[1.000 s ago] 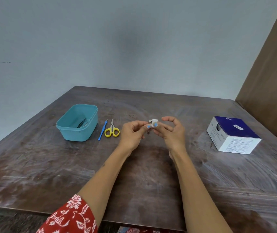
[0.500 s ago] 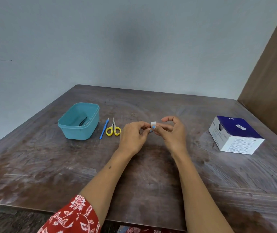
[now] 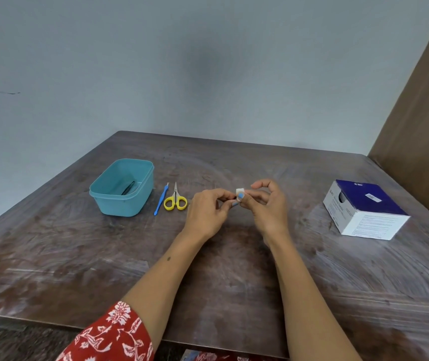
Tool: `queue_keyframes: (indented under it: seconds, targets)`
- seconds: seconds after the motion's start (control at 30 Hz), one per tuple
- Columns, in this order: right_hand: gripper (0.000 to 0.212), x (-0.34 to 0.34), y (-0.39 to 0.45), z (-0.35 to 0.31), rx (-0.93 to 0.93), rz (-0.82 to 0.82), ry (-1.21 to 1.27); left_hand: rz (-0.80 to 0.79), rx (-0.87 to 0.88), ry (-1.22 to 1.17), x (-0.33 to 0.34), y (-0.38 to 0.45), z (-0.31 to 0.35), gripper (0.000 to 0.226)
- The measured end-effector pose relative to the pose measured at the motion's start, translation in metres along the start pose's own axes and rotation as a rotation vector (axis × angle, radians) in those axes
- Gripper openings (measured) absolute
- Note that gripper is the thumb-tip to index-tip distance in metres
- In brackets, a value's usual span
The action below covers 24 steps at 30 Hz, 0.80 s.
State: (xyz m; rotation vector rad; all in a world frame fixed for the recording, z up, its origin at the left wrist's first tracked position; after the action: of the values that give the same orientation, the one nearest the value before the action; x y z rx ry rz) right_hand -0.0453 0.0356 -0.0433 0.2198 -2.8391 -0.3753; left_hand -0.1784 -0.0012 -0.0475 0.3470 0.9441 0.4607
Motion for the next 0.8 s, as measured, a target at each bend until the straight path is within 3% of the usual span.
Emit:
queue_keyframes:
  seconds: [0.4, 0.8]
  targets:
    - [0.029, -0.0009, 0.0028, 0.0076, 0.075, 0.001, 0.155, -0.026, -0.002, -0.009, 0.0021, 0.0001, -0.0033, 0.016]
    - [0.032, -0.0007, 0.0025, 0.0090, 0.069, -0.046, 0.127, -0.035, -0.018, -0.046, 0.0012, 0.0013, -0.0060, 0.015]
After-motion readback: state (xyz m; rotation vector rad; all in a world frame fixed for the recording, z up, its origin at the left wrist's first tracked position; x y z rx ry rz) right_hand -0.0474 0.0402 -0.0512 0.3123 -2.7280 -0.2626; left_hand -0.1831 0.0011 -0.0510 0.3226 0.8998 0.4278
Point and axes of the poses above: each hand's wrist, its own y-axis towards the middle knuckle, its own x-axis out of the palm, z = x × y, the point moved 2 cm from there along y, towards the middle knuckle, and after that the axes turned 13 degrees about y, right-handed, at the moved point
